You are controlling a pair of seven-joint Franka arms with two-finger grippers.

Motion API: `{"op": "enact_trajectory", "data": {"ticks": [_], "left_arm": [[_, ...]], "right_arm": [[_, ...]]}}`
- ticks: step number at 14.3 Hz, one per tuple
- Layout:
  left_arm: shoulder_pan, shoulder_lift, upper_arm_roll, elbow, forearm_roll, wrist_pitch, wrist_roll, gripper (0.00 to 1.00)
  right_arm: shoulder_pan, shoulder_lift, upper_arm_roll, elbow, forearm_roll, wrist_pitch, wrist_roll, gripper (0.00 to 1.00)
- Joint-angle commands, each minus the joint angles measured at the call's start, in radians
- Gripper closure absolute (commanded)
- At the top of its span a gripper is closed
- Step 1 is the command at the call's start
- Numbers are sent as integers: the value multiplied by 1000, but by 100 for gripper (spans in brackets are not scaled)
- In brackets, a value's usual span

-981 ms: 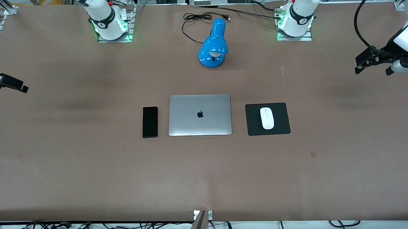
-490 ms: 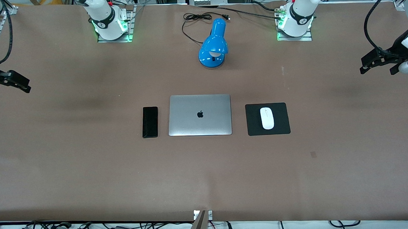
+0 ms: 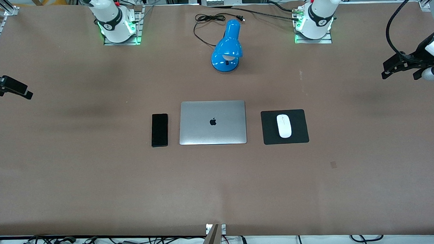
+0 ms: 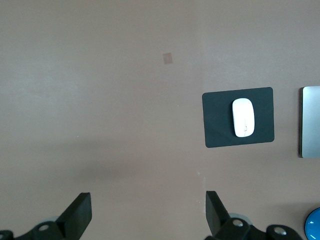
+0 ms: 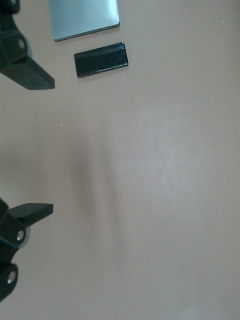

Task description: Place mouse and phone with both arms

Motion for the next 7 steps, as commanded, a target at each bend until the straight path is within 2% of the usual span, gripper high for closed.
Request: {"op": "enact_trajectory", "data": {"ticks": [1, 5, 7], "left_arm": [[-8, 5, 12, 11, -1, -14, 16, 0], [-8, 6, 12, 11, -1, -20, 15, 0], [-8, 6, 10, 11, -1, -26, 13, 0]], "right_arm": [[-6, 8, 5, 15, -21, 12, -49, 0], [-1, 2, 8, 15, -78, 3, -47, 0], [-7, 10, 8, 24, -76, 1, -56, 0]]}}
